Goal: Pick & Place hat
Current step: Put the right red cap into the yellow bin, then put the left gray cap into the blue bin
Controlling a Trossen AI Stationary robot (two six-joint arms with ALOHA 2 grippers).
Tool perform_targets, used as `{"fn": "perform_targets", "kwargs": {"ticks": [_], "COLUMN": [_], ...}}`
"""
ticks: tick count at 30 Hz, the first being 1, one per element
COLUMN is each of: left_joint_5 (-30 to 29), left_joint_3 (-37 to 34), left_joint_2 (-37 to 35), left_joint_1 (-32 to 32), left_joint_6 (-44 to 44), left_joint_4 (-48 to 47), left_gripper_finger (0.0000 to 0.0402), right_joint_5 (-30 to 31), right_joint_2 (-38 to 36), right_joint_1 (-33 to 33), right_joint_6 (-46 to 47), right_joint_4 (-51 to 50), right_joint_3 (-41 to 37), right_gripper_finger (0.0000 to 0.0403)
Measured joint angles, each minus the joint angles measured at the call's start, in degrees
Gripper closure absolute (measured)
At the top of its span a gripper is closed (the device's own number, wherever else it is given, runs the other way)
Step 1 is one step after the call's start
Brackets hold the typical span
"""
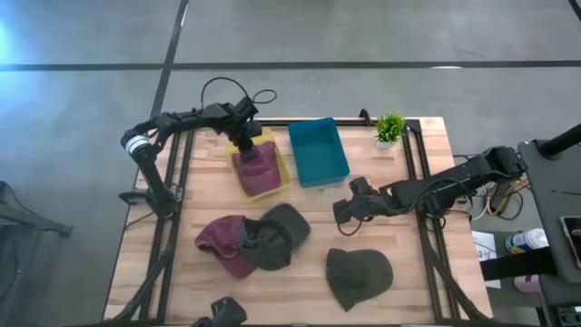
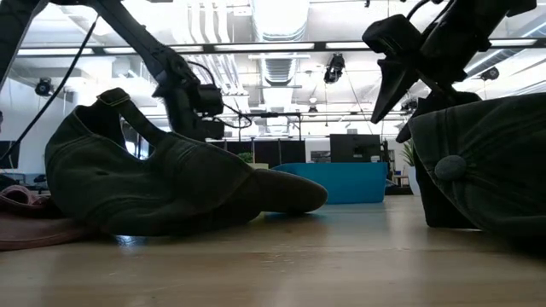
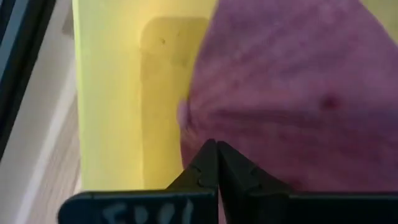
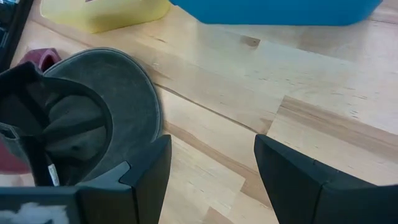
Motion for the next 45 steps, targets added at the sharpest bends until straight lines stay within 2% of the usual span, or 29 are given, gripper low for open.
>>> {"fn": "perform_targets", "kwargs": {"ticks": [3, 11, 17, 22, 28, 33, 35, 40, 45], "left_joint_5": [-0.2, 0.2, 1.5, 2.4, 3.9, -4.0, -6.9, -6.6, -6.1], "left_joint_3": [2.2, 5.9, 6.0, 5.5, 4.1, 1.5, 0.4, -1.1, -1.2], "left_joint_2": [-1.8, -5.4, -8.7, -13.9, -17.8, -18.1, -18.1, -18.1, -16.7], "left_joint_1": [0.0, -0.3, -4.4, -12.0, -26.8, -38.9, -42.6, -49.2, -51.3], "left_joint_6": [0.9, 0.6, -0.6, -2.5, -6.4, -13.4, -19.5, -29.4, -37.4], "left_joint_4": [-4.2, -5.9, -8.3, -10.4, -14.1, -18.0, -17.5, -13.6, -4.6], "left_gripper_finger": [0.0401, 0.0401, 0.0401, 0.0401, 0.0401, 0.0397, 0.0384, 0.0319, 0.0274], "right_joint_5": [0.0, -0.3, -3.3, -3.6, -4.4, -6.9, -7.6, -8.0, -8.0], "right_joint_2": [0.0, 0.0, 0.0, 0.0, 0.0, 0.0, 0.0, 0.0, 0.0], "right_joint_1": [0.0, 0.0, 0.4, 2.0, 3.0, 3.1, 3.3, 4.1, 6.7], "right_joint_6": [-0.9, -1.4, -2.7, -6.6, -10.8, -14.7, -16.3, -17.7, -17.2], "right_joint_4": [-0.4, -1.0, -0.8, -0.2, -0.2, 0.2, 0.8, 1.1, 1.6], "right_joint_3": [0.0, 0.0, 0.3, 1.0, 1.1, 1.1, 1.1, 1.1, 1.1], "right_gripper_finger": [0.0177, 0.0177, 0.0177, 0.0177, 0.0177, 0.0177, 0.0177, 0.0177, 0.0177]}}
